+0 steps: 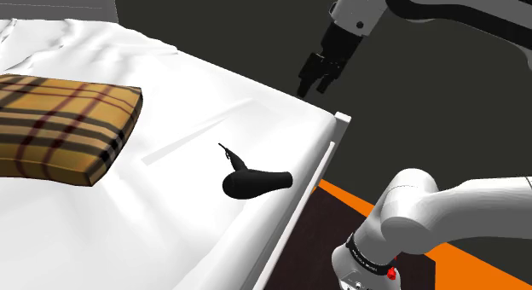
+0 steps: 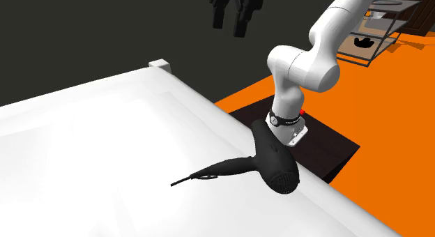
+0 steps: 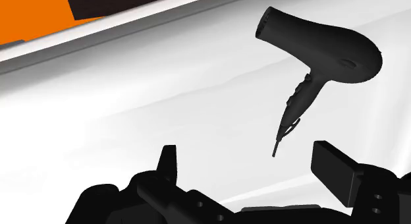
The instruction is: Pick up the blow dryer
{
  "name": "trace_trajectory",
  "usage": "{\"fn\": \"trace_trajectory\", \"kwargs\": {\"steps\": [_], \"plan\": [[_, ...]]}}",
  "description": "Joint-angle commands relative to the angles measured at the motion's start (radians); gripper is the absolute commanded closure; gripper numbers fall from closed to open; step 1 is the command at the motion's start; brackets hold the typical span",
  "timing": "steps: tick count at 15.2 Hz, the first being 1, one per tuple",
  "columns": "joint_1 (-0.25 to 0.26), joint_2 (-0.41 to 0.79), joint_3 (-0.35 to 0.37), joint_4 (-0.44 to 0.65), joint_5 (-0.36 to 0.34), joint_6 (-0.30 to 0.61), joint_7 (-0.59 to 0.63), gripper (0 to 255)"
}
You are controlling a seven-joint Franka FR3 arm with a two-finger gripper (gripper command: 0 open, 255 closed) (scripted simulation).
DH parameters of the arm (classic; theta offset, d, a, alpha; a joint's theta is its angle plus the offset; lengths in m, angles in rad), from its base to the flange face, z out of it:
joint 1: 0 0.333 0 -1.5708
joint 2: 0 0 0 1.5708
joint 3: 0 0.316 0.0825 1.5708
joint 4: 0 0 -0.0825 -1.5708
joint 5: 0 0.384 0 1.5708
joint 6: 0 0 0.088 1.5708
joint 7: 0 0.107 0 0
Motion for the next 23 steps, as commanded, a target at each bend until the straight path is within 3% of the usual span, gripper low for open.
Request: {"fn": "trace_trajectory", "kwargs": {"steps": [1,11,20,23], "plan": [[0.000,0.000,0.000,0.000,0.000,0.000,0.000,0],[0.011,0.225,0.139,-0.060,0.104,0.146,0.217,0],[0.026,0.503,0.248,-0.032,0.175,0.286,0.398,0],[0.027,0.518,0.252,-0.050,0.178,0.317,0.400,0]]}}
